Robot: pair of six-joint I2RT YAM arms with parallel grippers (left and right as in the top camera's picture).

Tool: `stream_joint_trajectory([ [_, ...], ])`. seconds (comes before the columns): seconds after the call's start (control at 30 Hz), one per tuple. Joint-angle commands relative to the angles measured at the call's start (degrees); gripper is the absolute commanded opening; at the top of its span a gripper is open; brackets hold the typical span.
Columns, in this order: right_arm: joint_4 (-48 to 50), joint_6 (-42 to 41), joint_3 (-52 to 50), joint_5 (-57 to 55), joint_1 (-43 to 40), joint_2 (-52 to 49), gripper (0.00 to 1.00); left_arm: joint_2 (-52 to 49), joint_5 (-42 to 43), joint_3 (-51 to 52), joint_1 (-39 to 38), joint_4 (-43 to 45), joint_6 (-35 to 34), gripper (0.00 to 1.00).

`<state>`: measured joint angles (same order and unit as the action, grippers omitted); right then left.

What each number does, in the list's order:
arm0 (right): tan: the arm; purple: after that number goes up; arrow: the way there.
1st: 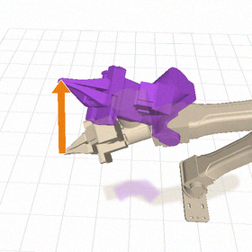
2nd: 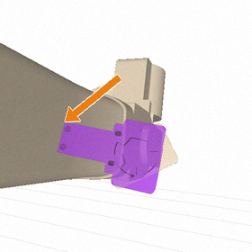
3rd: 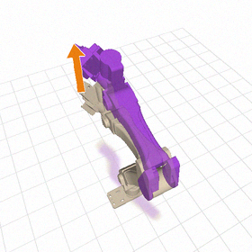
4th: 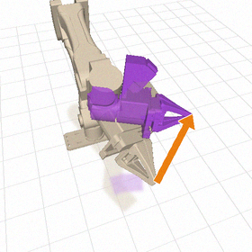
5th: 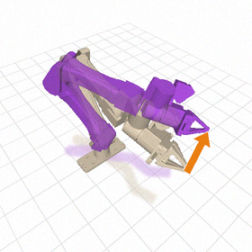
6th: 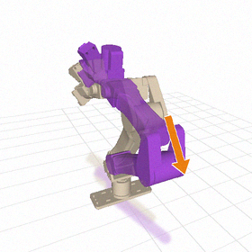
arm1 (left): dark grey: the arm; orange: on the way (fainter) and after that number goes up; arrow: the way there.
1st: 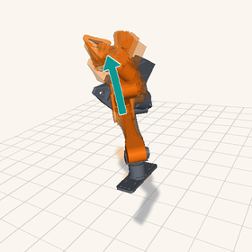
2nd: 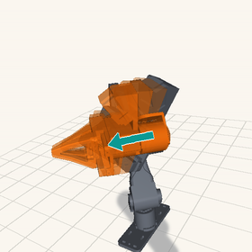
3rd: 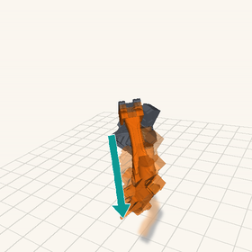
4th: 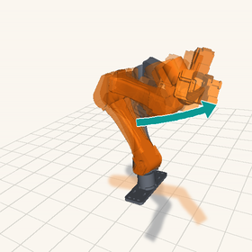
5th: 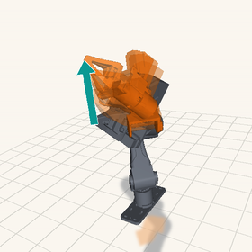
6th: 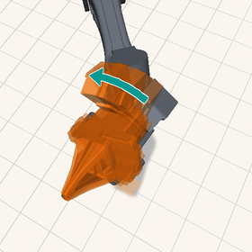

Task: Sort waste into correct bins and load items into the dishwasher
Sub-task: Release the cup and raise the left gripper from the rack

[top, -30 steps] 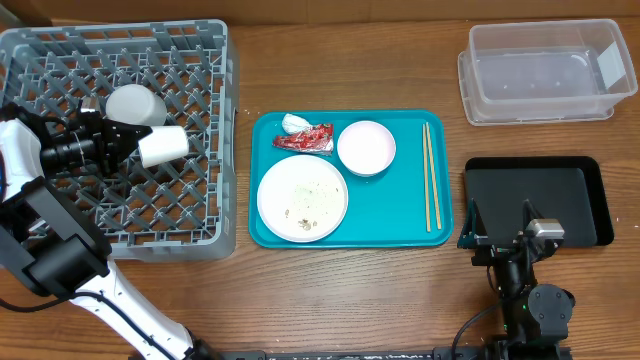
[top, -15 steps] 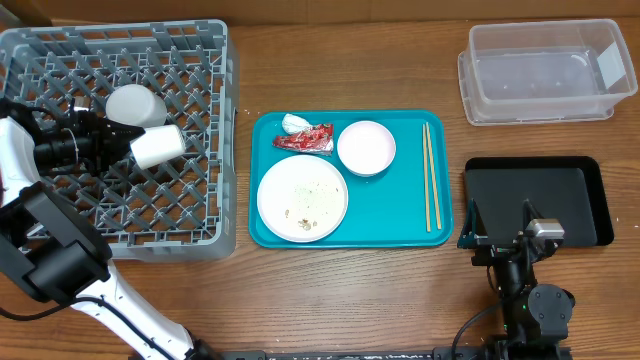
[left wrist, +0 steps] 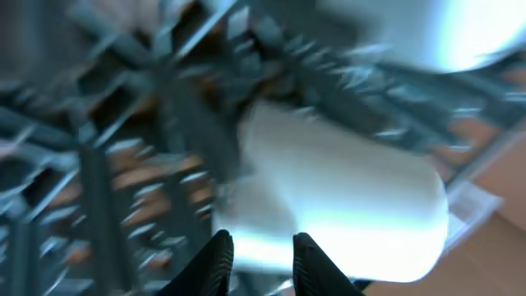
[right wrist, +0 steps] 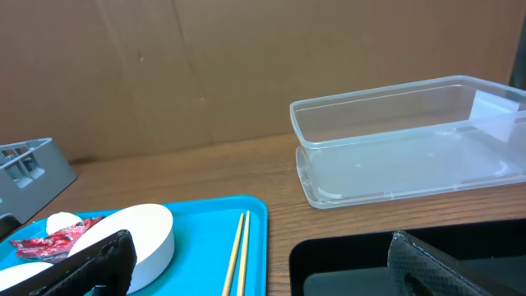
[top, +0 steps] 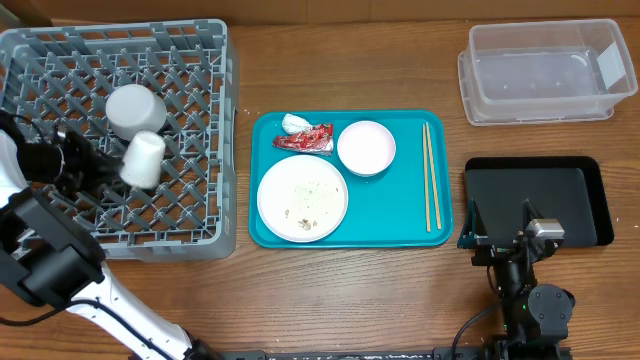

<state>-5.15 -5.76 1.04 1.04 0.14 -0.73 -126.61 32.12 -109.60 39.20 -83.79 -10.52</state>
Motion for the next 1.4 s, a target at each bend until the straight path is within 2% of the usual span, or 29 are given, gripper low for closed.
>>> stream_joint_trajectory([
  [0.0, 0.3, 0.4, -0.6, -0.5, 0.2, 0.6, 0.99, -0.8, -7.1, -4.2, -1.0, -2.2, -2.5, 0.26],
  [0.27, 0.3, 0.4, -0.6, -0.5, 0.2, 0.6, 1.00, -0.8, -7.0, -27.2, -2.4, -13.1, -2.9, 0.21],
  [0.4, 0.3, 0.4, -0.6, -0.5, 0.2, 0.6, 1.00, 2.2, -7.9, -31.6, -5.5, -13.0, 0.1, 0.14],
  [0.53, 0.3, 0.4, -0.6, -0.5, 0.2, 0.6, 1.00, 4.5, -17.6, -31.5, -11.2, -13.0, 0.2, 0.03],
  [0.67, 0.3, 0.4, -0.6, -0.5, 0.2, 0.6, 1.00, 4.5, -26.4, -28.5, -17.9, -13.0, 0.1, 0.04],
  [0.83, 0.3, 0.4, -0.6, -0.5, 0.2, 0.6, 1.00, 4.5, -42.9, -19.4, -24.3, -11.2, -9.5, 0.04],
  [1.07, 0.3, 0.4, -0.6, -0.5, 0.2, 0.6, 1.00, 4.5, -48.2, -12.7, -24.7, -7.2, -11.4, 0.04],
  [1.37, 0.3, 0.4, -0.6, -0.5, 0.2, 0.6, 1.00, 4.4, -45.9, -10.3, -23.7, -3.2, -10.7, 0.04],
])
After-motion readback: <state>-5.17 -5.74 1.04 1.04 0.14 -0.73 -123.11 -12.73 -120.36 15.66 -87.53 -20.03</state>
